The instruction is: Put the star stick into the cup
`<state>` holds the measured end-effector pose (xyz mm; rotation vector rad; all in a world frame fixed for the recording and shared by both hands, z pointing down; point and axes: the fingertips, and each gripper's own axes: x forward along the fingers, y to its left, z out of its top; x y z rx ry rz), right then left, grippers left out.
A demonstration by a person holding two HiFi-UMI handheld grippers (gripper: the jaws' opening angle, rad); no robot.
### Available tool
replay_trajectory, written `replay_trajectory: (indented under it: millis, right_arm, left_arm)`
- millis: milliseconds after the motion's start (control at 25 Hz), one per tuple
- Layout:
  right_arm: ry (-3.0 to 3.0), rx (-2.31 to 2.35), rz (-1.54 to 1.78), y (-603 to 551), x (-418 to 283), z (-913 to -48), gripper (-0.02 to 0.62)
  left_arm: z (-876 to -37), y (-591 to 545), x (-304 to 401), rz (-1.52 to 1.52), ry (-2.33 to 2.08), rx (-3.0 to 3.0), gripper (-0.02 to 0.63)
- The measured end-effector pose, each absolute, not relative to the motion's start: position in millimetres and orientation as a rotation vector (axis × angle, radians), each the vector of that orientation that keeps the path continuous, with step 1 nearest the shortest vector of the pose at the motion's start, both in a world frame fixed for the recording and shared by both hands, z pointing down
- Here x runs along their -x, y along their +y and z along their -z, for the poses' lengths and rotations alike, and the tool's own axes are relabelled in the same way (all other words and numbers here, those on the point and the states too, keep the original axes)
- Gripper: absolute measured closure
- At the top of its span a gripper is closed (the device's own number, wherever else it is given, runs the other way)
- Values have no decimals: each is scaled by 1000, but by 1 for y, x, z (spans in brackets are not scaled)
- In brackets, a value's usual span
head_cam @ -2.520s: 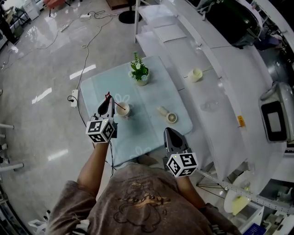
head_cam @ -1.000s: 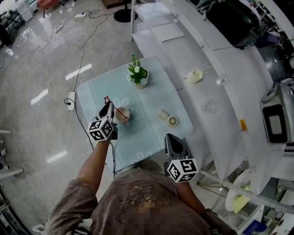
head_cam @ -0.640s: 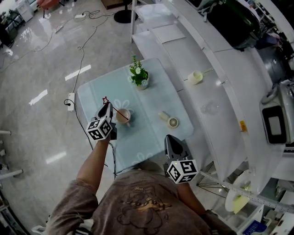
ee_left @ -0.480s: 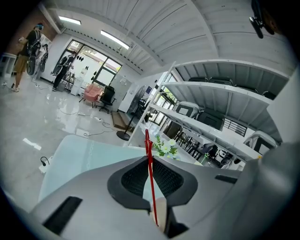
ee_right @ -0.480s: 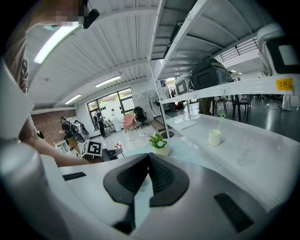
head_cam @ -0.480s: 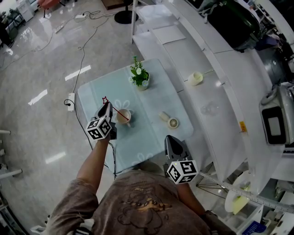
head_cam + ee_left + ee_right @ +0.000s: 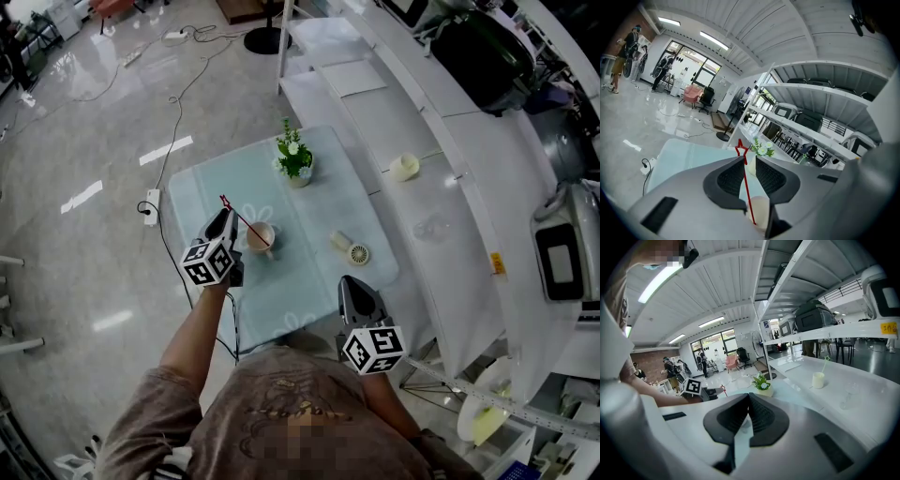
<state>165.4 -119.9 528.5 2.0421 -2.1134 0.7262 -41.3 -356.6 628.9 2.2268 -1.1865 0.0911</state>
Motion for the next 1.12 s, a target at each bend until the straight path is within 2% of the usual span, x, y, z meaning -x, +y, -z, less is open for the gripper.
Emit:
replay_trajectory:
  millis: [1120]
  right_arm:
    - [-2444, -1728, -552, -146, -114, -500, 594]
  left_arm:
    - [-469, -211, 80, -7, -1198, -2435, 528]
